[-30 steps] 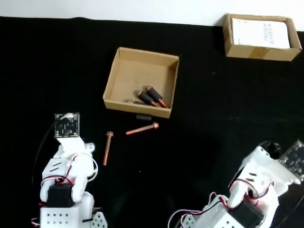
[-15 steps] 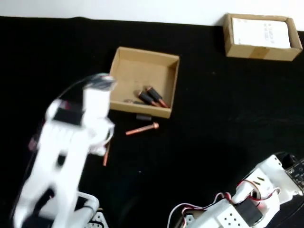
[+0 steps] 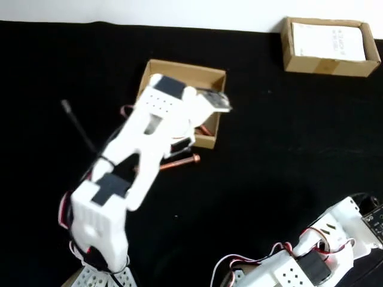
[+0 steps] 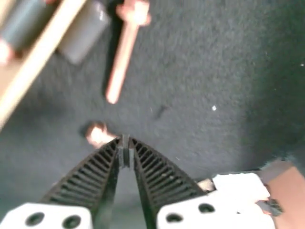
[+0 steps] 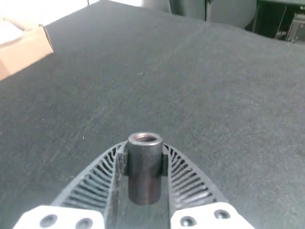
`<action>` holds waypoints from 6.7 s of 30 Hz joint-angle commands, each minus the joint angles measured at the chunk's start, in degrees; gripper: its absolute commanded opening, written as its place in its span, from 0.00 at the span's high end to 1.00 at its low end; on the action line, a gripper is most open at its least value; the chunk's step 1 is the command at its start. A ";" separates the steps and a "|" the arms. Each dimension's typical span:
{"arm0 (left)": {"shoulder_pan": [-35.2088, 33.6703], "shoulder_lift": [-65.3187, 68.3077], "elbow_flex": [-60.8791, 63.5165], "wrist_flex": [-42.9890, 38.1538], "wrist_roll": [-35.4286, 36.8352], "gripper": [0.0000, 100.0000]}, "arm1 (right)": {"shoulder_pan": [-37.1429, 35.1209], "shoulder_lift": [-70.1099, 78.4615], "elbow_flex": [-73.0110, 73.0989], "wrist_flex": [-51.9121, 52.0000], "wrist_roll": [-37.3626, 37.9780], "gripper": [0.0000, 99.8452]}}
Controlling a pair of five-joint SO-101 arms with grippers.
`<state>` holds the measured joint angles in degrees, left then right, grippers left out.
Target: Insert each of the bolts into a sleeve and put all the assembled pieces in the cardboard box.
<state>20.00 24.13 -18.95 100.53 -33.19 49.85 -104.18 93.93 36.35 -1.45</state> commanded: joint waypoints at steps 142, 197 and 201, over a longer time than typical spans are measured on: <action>9.19 14.73 12.18 -2.99 -45.80 0.79 | -4.18 -0.75 -1.63 -15.43 4.31 0.99; 8.48 -8.48 26.24 1.93 -51.08 0.99 | -6.55 -0.57 -6.37 -15.60 4.31 0.99; 9.63 -8.66 32.04 1.93 -51.16 0.99 | -6.55 -0.66 -6.37 -15.60 4.31 0.99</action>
<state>28.88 17.63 10.68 101.49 -83.82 43.87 -104.18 89.98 22.20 2.77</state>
